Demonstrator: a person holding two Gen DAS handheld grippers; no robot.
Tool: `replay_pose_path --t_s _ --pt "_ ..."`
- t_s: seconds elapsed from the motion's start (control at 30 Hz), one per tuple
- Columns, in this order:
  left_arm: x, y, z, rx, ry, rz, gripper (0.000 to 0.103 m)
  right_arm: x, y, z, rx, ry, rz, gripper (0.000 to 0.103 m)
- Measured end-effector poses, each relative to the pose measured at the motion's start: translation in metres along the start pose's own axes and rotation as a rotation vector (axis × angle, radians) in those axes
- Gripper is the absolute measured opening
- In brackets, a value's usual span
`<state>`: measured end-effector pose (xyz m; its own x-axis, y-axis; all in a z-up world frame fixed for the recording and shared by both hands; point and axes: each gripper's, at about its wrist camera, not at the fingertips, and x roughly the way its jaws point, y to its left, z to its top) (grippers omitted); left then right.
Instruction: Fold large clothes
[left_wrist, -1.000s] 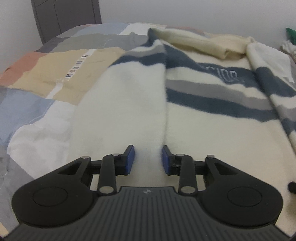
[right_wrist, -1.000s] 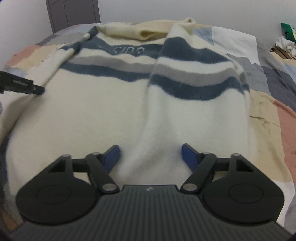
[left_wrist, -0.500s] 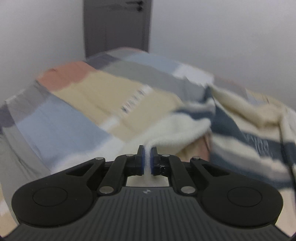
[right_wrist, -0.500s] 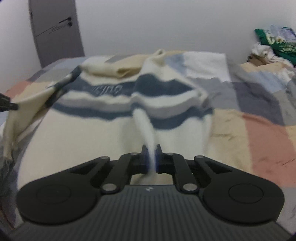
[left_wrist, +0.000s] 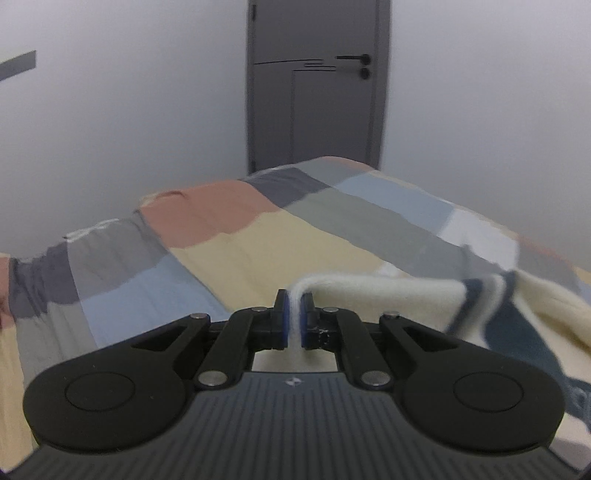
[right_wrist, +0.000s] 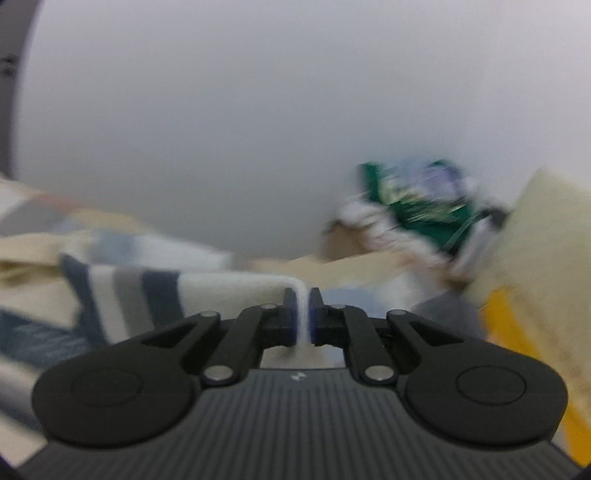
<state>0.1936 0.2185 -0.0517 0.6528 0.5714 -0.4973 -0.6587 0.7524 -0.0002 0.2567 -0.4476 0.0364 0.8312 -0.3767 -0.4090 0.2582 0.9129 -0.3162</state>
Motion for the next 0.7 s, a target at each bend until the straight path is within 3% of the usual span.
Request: replay_pose_path --t_s 0.1,0.13,0.23,0.3,0.4,0.53,0.7 --pt "0.025 0.005 0.007 -0.01 -0.001 0.056 0.007 0.051 -0.023 0.002 0.018 0.037 -0.097 0.009" --pt "0.035 0.007 0.009 -0.015 0.01 0.067 0.007 0.069 -0.028 -0.002 0.02 0.053 -0.133 0.003" --pt "0.064 0.008 0.011 0.002 0.049 0.073 0.007 0.114 -0.04 -0.018 -0.006 0.063 -0.252 0.003" --pt "0.083 0.005 0.007 0.024 0.074 0.097 0.007 0.141 -0.051 -0.033 0.025 0.119 -0.283 0.003" --pt "0.113 0.0 -0.005 0.04 0.133 0.128 0.007 0.171 -0.064 -0.059 0.159 0.178 -0.23 0.003" --pt "0.145 -0.003 -0.024 0.069 0.207 0.153 0.007 0.198 -0.052 -0.1 0.243 0.234 -0.14 0.003" --pt "0.151 -0.014 -0.031 0.104 0.201 0.184 0.007 0.22 -0.035 -0.127 0.283 0.282 -0.099 0.003"
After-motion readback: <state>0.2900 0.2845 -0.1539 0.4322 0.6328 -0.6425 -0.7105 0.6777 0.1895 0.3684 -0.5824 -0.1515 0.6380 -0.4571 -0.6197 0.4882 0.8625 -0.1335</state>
